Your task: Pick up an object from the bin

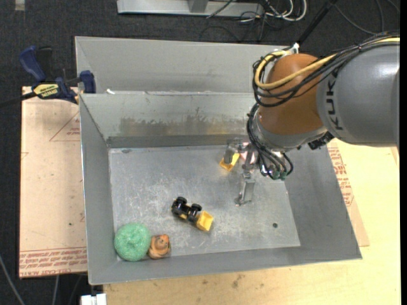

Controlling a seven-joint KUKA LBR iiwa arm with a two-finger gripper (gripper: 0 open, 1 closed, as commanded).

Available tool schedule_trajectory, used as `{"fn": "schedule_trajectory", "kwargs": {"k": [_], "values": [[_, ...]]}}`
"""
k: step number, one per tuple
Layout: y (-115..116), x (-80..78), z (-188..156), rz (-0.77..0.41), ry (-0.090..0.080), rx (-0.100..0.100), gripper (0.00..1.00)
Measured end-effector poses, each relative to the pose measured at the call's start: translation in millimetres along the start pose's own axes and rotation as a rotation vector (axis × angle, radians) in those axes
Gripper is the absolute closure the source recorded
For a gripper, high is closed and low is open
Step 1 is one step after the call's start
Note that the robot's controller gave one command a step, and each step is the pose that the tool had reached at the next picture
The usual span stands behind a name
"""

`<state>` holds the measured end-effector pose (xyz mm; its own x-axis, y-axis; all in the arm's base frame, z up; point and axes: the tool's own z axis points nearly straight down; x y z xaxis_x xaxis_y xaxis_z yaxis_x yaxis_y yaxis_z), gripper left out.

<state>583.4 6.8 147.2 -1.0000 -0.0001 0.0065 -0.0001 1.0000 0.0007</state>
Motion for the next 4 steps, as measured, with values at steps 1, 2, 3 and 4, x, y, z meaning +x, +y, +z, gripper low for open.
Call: {"fn": "schedule_trajectory", "kwargs": {"k": [1,2,3,4], "values": [[0.0,-1.8,-4.6,0.000,-0.008,0.000,0.00],[32.0,0.7,25.0,-0.067,-0.014,0.002,0.00],[57.1,33.4,55.5,-0.294,-0.006,-0.001,0.00],[60.4,31.6,66.0,-0.276,-0.007,0.000,0.00]]}}
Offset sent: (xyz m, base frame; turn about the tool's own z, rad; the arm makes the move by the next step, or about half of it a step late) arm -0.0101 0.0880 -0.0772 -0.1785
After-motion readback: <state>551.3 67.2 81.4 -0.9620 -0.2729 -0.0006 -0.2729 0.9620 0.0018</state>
